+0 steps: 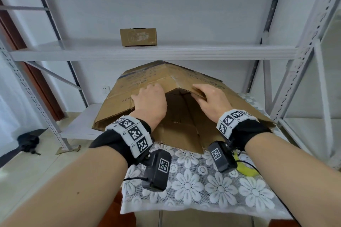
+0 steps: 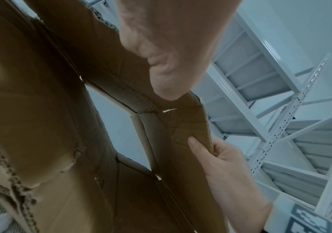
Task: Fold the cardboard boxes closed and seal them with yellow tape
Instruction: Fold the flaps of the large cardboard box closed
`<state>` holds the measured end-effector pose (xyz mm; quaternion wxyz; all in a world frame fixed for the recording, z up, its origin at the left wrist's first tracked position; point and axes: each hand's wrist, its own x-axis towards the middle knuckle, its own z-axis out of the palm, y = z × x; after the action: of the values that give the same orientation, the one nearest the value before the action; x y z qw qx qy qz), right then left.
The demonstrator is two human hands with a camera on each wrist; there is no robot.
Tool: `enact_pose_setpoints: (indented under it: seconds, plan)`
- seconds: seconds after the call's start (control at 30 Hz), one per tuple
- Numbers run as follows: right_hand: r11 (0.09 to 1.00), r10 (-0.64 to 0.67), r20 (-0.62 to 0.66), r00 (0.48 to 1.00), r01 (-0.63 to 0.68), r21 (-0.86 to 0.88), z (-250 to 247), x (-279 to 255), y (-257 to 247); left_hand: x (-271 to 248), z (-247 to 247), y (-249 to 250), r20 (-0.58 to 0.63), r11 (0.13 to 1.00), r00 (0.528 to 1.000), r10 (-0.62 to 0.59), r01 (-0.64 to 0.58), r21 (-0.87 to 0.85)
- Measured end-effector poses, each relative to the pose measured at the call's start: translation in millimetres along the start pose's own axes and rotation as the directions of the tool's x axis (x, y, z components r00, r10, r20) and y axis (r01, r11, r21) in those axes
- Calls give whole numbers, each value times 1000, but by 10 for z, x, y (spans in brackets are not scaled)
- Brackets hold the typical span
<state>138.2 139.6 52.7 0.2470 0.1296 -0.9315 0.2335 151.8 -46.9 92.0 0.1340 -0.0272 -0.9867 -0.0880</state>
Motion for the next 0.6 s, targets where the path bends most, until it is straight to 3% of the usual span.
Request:
enact_pose_setpoints:
  seconds: [0.17,0.27,0.5,0.6]
  plan:
    - [932,224,-103,969,-244,-269,-38,-72,203,-9,55,-75,-3,992,1000,-30,29,-120]
    - [882,327,-175,929,-366,-297,-67,-114,339,-19,104,-110,-38,982,999,-35,27,-189]
    - [906,317,-202,927,-359,-223,-94,-125,258,-3,104,-127,-212,962,977,-40,-20,-273]
    - [916,297,-180,938,-333,-224,-140,-97,209,4,88,-143,-218,960,975,-49,-14,-280]
